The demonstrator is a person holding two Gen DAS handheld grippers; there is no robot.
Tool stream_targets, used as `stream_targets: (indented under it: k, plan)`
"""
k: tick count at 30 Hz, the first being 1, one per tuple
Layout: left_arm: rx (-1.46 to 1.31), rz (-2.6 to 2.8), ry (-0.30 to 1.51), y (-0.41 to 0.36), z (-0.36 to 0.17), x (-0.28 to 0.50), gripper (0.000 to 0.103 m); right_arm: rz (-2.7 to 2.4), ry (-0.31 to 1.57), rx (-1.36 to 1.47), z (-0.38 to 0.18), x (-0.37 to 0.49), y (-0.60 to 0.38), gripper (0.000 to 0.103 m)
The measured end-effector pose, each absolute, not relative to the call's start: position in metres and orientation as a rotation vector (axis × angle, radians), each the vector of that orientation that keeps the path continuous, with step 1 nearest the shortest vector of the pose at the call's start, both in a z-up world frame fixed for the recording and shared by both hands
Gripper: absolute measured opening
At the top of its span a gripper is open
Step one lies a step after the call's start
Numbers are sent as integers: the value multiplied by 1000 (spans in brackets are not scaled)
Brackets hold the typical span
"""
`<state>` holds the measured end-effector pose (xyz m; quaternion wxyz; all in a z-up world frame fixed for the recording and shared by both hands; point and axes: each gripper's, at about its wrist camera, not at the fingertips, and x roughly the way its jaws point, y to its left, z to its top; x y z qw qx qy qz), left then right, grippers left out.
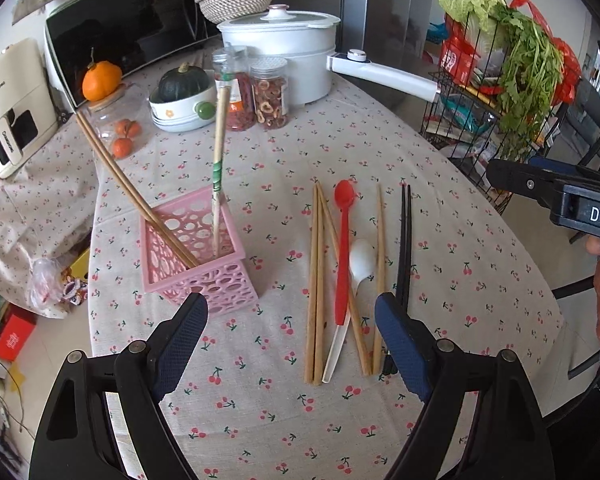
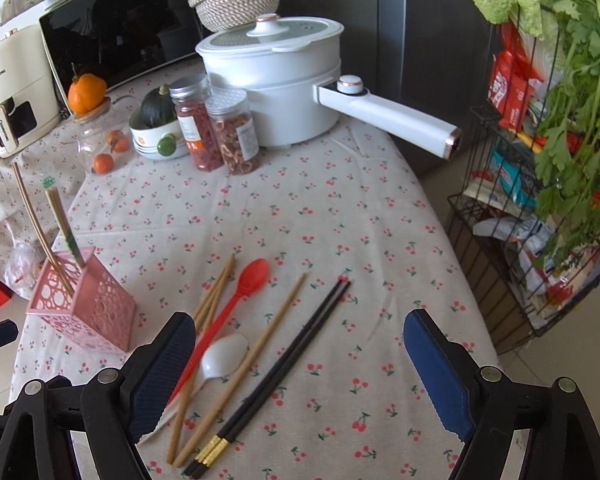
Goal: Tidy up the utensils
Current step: 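Move the left tool to the red spoon while the right tool approaches the black chopsticks, then grasp and lift the red spoon with the left tool while the right tool grasps a black chopstick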
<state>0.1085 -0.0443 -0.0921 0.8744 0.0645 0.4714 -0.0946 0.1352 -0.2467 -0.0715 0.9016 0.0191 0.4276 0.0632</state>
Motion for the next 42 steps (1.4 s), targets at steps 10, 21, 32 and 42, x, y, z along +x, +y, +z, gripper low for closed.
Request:
stream_targets:
  k: [10,21,32,42]
  plan:
    - [133,-225,1070,-100,-122,164,82,52,994,89,-98,157,-285,89]
    - [114,-171,1185,-134,-162,250,43,-1,1085,147,-127,180,-314,89]
    - [182,-126,1233,-153,-189,305,38,10,1107,178,-135,191,-325,89]
    - [175,-132,1261,-157,-195,311,29,1,1129,238,-143,195,-335,89]
